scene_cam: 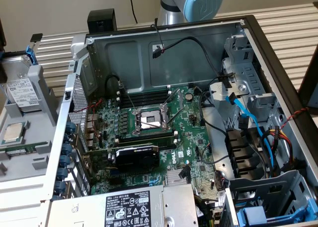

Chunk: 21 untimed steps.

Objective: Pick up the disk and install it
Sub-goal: 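Pick up the disk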

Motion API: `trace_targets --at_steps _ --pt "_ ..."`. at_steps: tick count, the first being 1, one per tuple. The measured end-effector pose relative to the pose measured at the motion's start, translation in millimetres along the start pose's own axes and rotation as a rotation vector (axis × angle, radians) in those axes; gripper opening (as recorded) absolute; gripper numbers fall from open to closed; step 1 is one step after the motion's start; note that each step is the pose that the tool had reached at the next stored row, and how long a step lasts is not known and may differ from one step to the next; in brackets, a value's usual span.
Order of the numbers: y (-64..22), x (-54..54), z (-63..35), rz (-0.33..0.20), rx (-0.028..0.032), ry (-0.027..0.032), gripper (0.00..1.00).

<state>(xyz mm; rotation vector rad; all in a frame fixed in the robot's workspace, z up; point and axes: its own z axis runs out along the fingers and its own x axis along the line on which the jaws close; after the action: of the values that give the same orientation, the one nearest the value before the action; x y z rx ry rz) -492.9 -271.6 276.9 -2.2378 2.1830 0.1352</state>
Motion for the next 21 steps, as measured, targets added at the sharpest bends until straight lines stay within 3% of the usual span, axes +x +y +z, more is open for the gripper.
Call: trace_targets --at_steps 21 --pt "1.2 -0.6 -7.1 0.0 -0.0008 0.0027 0.39"
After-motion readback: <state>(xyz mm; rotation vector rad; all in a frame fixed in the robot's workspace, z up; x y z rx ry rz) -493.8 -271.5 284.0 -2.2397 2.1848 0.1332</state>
